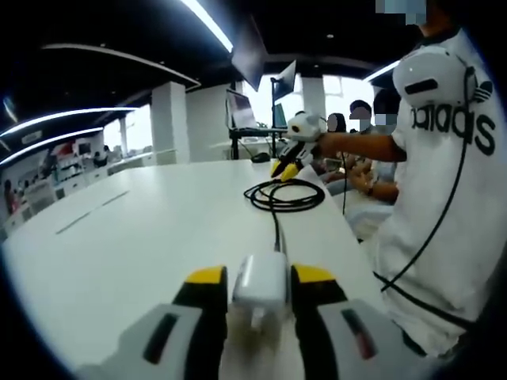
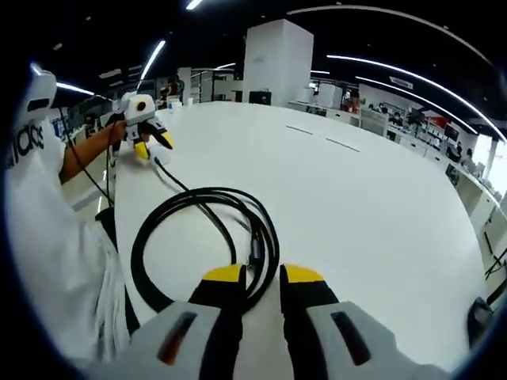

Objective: Plug the desk Type‑C cable into the charger adapter.

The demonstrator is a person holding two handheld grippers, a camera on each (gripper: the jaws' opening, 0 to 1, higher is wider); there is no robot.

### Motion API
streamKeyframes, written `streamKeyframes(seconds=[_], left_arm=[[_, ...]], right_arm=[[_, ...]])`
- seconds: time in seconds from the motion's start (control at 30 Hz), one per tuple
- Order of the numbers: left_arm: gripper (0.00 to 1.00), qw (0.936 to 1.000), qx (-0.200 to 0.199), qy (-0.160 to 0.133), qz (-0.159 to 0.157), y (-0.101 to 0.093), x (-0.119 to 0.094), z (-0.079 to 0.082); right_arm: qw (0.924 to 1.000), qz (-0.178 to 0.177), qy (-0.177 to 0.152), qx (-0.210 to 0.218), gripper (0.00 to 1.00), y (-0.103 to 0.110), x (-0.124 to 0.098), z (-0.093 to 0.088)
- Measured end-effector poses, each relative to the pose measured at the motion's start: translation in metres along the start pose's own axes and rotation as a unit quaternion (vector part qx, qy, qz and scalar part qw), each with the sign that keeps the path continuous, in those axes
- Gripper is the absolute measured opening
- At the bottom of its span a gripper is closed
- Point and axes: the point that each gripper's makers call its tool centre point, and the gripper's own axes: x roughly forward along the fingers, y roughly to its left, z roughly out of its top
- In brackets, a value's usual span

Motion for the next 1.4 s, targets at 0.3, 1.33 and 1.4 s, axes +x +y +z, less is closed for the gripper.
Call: streamKeyframes(seconds=[0.3, 1.33, 1.4], left_arm=[[0.30, 1.0000, -0.002, 0.003, -0.002, 0.000, 0.003, -0.001], [0.27, 0.9993, -0.035, -0.001, 0.009, 0.010, 0.005, -0.004], [0.27, 0.9993, -0.036, 0.000, 0.008, 0.010, 0.005, -0.004]], right_arm=[[0.9995, -0.004, 0.028, 0.015, 0.15, 0.001, 0.003, -0.007], [0.9976, -0.013, 0.047, 0.050, 0.04, -0.005, 0.012, 0.001], [0.9976, -0.012, 0.047, 0.050, 0.04, -0.006, 0.013, 0.001]])
